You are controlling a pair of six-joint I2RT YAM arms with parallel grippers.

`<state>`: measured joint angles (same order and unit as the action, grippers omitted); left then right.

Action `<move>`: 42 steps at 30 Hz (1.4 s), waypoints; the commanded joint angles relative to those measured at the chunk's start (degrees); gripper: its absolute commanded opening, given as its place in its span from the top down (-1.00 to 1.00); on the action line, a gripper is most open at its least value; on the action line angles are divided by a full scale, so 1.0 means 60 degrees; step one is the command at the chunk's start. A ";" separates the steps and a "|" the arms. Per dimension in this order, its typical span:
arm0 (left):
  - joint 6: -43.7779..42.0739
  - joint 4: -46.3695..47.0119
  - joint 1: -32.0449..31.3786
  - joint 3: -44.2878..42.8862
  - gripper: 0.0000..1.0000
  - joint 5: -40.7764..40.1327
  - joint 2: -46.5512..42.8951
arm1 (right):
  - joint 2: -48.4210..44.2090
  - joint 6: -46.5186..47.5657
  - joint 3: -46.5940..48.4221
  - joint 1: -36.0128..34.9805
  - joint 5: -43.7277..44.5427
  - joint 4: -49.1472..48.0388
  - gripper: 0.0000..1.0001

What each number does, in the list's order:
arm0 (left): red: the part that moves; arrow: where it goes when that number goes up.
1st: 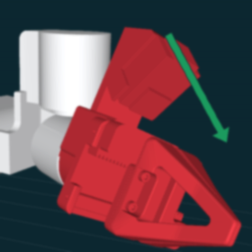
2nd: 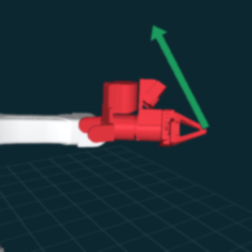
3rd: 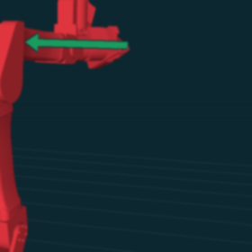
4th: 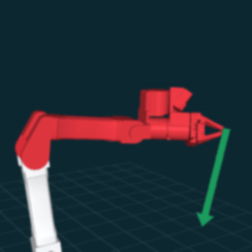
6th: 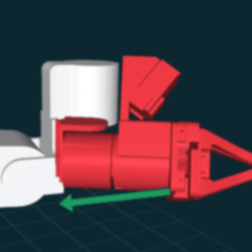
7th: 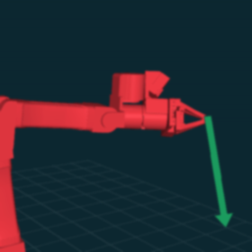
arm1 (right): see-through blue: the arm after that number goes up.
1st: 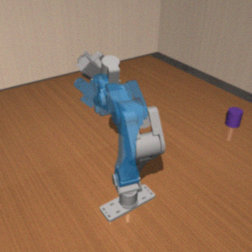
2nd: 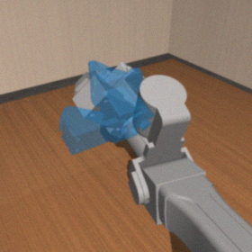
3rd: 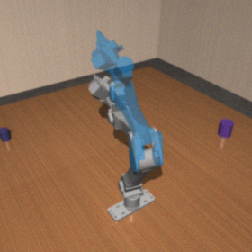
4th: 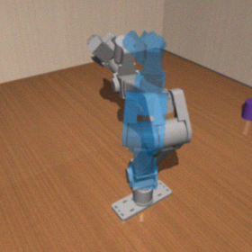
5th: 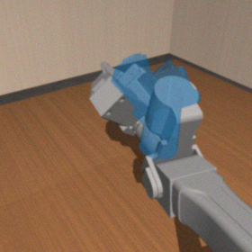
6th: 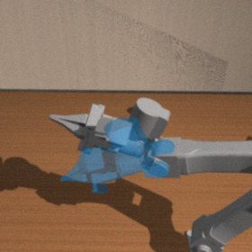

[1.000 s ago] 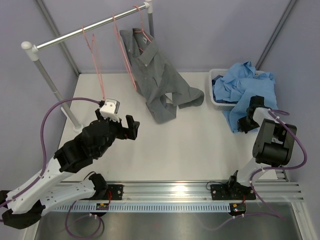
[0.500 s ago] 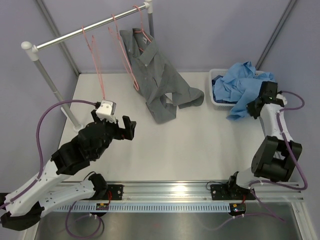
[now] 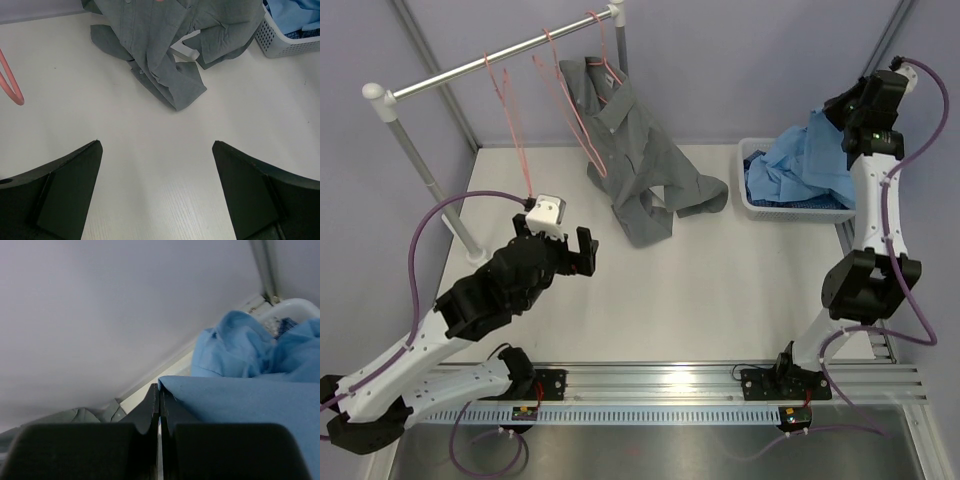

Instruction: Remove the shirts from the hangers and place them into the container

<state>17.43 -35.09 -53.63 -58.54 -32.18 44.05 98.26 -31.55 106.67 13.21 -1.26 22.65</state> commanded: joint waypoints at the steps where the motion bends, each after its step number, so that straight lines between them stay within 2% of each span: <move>1: 0.0039 0.0253 0.0031 -0.0496 -0.98 -0.0334 0.0099 | 0.0995 0.0790 0.0706 -0.0356 -0.0904 -0.1123 1.00; 7: 0.0200 0.0238 0.0031 -0.0584 -0.98 -0.0407 0.0246 | 0.2562 0.1142 0.1278 -0.0517 -0.1372 -0.1740 1.00; 10: 0.0288 0.0238 0.0031 -0.0584 -0.98 -0.0407 0.0260 | 0.3397 0.0880 0.1688 -0.0561 -0.1445 -0.0892 1.00; 15: 0.0362 0.0238 0.0031 -0.0584 -0.98 -0.0437 0.0334 | 0.4129 0.0191 0.1191 -0.0693 -0.1709 -0.0218 1.00; 18: 0.0361 0.0238 0.0031 -0.0570 -0.98 -0.0451 0.0363 | 0.4686 0.0015 0.1469 -0.0839 -0.1652 0.0821 1.00; 26: 0.0420 0.0238 0.0031 -0.0424 -0.98 -0.0422 0.0246 | 0.5756 0.0351 0.2303 -0.1162 -0.1300 0.3208 1.00; 29: 0.0420 0.0238 0.0031 -0.0365 -0.98 -0.0408 0.0144 | 0.5947 0.0439 0.2348 -0.1191 -0.1050 0.3489 1.00; 32: 0.0449 0.0224 0.0031 -0.0350 -0.98 -0.0407 -0.0003 | 0.5875 0.0731 0.2348 -0.1191 -0.1021 0.3490 0.88; 35: 0.0508 0.0165 0.0031 -0.0394 -0.98 -0.0407 -0.0149 | 0.5262 0.1083 0.2421 -0.1191 -0.1181 0.3315 0.46; 36: 0.0508 0.0136 0.0031 -0.0394 -0.98 -0.0407 -0.0179 | 0.5085 0.1287 0.2523 -0.1177 -0.1182 0.3271 0.24; 39: 0.0493 0.0136 0.0031 -0.0453 -0.98 -0.0393 -0.0281 | 0.4514 0.1668 0.2874 -0.1191 -0.0992 0.3343 -0.02; 42: 0.0464 0.0136 0.0031 -0.0555 -0.98 -0.0364 -0.0282 | 0.3957 0.2020 0.3402 -0.1177 -0.0831 0.3460 -0.18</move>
<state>19.53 -35.53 -53.63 -59.66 -33.21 42.83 130.63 -23.75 121.69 6.37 -7.66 42.19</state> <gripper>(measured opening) 0.988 0.567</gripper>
